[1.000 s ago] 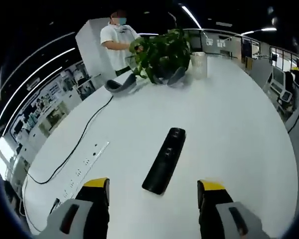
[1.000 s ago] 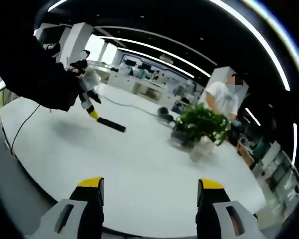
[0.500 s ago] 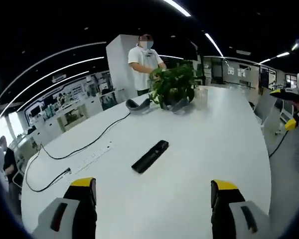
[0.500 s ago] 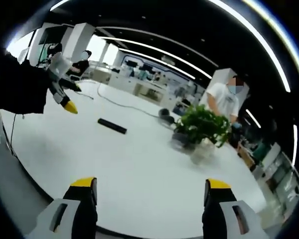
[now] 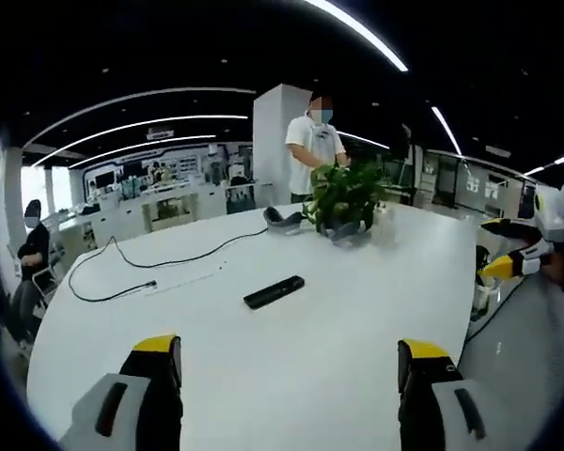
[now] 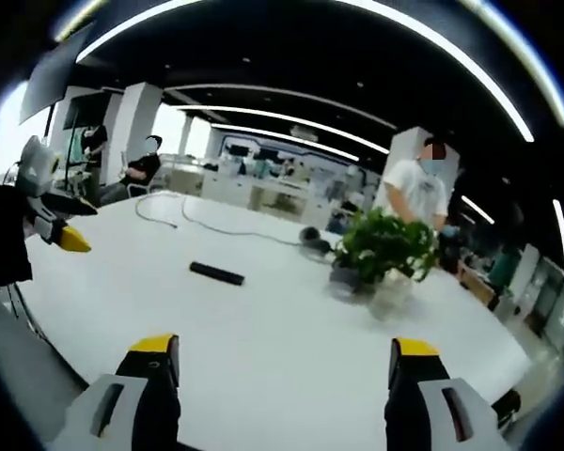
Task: Press the specified remote control buttons in sequence, fully releasing each button before pressing the next.
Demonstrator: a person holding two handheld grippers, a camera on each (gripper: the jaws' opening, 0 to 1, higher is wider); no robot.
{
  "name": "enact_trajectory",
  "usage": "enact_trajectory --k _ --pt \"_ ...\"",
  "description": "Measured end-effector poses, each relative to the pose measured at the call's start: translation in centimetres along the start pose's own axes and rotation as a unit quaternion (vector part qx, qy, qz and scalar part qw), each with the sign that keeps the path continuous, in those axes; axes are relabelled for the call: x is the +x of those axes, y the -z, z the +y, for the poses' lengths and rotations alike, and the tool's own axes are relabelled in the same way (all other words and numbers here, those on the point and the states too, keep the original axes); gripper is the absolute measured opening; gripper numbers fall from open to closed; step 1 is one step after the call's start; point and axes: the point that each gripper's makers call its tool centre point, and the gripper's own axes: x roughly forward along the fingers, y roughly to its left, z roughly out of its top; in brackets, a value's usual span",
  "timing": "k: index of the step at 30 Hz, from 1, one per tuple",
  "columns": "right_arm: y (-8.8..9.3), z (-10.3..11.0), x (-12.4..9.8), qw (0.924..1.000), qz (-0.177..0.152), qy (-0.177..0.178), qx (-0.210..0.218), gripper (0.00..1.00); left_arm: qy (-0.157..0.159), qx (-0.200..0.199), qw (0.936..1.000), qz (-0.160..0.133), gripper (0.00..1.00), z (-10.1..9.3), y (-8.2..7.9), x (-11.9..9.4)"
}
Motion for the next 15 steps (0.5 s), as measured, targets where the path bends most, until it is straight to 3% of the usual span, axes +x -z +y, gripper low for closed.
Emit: enact_trajectory --k 3,6,10,15 --pt "-0.1 0.1 0.0 1.0 -0.002 -0.002 0.003 0.93 -0.003 0.0 1.0 0.001 1.0 -1.6 -0.2 -1.0" --pt "-0.4 -0.4 -0.3 0.9999 -0.014 0.007 0.005 0.93 -0.009 -0.022 0.9996 -0.018 1.0 -3.3 -0.5 -2.4" --pt "-0.8 -1.3 -0.7 0.9991 -0.03 0.026 0.013 0.92 -0.05 -0.01 0.9981 -0.034 1.0 -4.3 -0.4 -4.7" --pt "-0.7 -1.7 -0.7 0.999 -0.026 0.032 0.017 0.89 -0.082 -0.047 0.9936 -0.063 1.0 -5.0 -0.8 -6.7"
